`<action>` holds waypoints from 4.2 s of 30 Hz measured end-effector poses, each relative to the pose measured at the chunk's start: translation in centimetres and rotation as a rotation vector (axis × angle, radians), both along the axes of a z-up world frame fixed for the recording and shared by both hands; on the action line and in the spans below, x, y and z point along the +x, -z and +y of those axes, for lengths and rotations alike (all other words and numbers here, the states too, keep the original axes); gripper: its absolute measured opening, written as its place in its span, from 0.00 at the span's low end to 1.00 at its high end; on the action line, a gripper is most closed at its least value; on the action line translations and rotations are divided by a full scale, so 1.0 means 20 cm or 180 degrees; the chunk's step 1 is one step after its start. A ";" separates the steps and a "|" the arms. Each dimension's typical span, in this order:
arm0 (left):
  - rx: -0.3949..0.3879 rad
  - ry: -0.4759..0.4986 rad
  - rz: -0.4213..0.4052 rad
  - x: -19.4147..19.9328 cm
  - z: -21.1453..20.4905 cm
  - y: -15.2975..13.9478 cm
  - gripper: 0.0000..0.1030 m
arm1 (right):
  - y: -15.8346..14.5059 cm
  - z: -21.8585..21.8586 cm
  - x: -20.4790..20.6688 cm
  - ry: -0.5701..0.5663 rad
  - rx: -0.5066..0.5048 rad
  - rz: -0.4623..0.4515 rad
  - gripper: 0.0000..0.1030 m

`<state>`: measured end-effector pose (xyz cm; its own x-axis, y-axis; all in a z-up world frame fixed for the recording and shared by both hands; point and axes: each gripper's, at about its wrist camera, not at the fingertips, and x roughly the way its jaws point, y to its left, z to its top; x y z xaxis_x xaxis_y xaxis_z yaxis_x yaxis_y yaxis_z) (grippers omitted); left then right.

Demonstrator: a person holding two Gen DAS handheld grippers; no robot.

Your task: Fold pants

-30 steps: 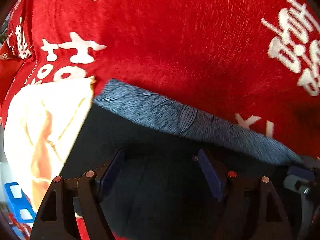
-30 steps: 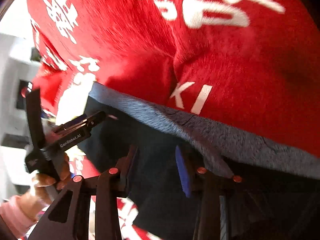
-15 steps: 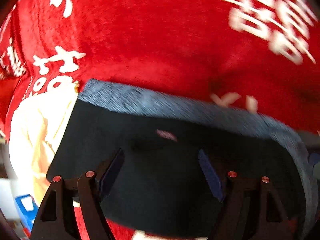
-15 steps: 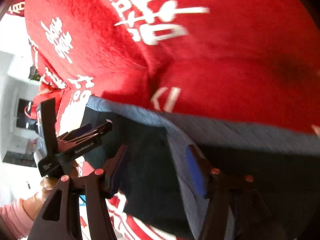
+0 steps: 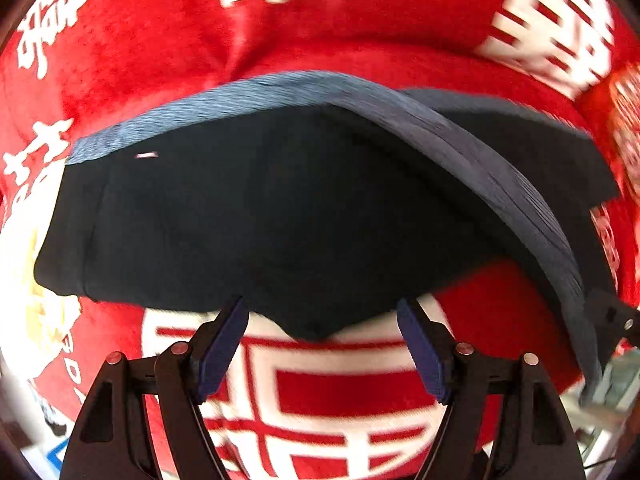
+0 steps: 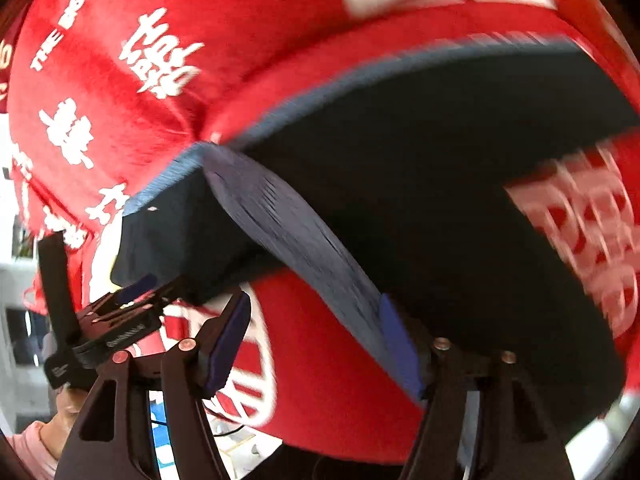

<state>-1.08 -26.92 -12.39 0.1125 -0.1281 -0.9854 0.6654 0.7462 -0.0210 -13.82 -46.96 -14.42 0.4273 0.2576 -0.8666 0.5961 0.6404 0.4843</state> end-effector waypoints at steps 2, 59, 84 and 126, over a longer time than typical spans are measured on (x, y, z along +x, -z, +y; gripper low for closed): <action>-0.0041 0.0100 0.0043 -0.09 -0.02 -0.02 0.75 | 0.02 0.02 -0.15 0.0166 0.0025 0.0039 0.68; -0.0640 0.0644 0.1102 -0.65 -0.76 0.02 0.30 | 0.07 -0.38 -1.05 0.0805 0.1067 -0.0903 0.07; -0.0311 -0.0057 -0.0077 -0.08 -1.13 -0.04 0.76 | -0.01 -1.61 -0.04 0.0139 -0.0353 -0.0201 0.16; 0.0274 -0.1168 -0.0001 0.40 0.21 0.12 0.76 | 0.28 -0.07 0.46 -0.0361 0.1308 -0.0520 0.57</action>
<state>6.89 -22.71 -14.79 0.1358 0.0040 -0.9907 0.3533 0.9340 0.0522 -4.57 -48.28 -20.01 0.4990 0.6191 -0.6063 0.4280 0.4323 0.7937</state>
